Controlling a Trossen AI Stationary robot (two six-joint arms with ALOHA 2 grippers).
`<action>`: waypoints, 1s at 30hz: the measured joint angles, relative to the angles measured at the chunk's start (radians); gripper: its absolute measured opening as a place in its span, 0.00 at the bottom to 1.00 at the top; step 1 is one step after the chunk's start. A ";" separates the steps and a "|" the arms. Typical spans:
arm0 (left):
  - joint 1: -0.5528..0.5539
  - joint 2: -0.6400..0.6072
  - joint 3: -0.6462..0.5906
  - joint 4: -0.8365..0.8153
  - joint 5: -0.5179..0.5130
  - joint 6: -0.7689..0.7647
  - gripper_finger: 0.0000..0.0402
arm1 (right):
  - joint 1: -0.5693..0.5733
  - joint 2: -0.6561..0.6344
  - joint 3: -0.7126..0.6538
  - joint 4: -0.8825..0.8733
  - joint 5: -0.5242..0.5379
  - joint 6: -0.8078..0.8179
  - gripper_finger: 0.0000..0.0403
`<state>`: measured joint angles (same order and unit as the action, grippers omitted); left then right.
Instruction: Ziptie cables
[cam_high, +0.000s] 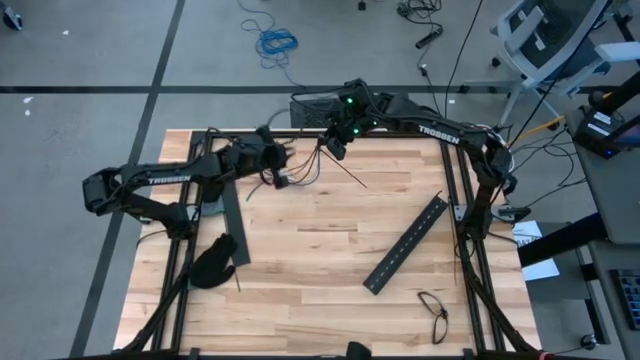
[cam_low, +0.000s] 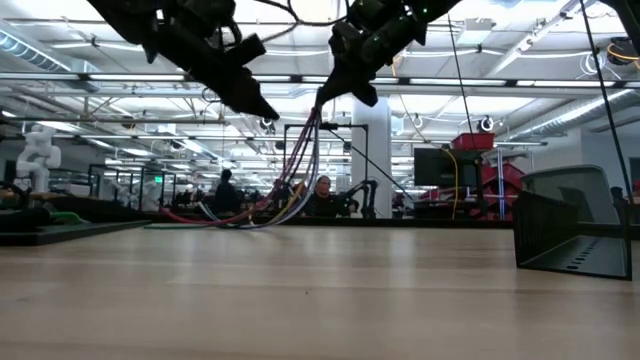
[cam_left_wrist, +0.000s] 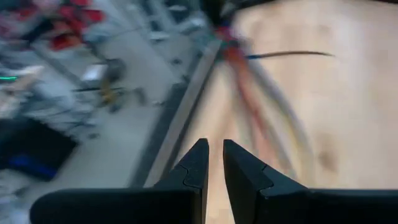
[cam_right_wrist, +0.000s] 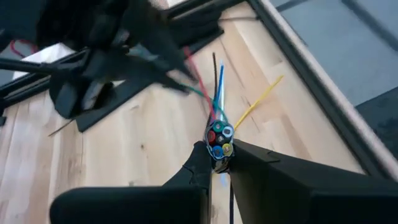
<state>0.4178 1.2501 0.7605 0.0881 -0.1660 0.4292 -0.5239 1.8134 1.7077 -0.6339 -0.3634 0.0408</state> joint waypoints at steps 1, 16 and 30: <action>0.007 -0.003 0.004 0.043 -0.023 0.003 0.12 | 0.000 -0.008 0.000 0.006 0.013 -0.007 0.06; 0.036 0.119 0.042 0.242 0.238 -0.210 0.02 | 0.059 -0.035 0.002 0.069 0.032 0.045 0.06; 0.031 0.028 0.044 0.090 0.232 -0.087 0.01 | 0.047 -0.031 0.002 -0.001 0.032 0.005 0.04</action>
<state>0.4492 1.2785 0.8043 0.1782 0.0665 0.3425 -0.4767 1.7828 1.7092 -0.6349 -0.3314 0.0455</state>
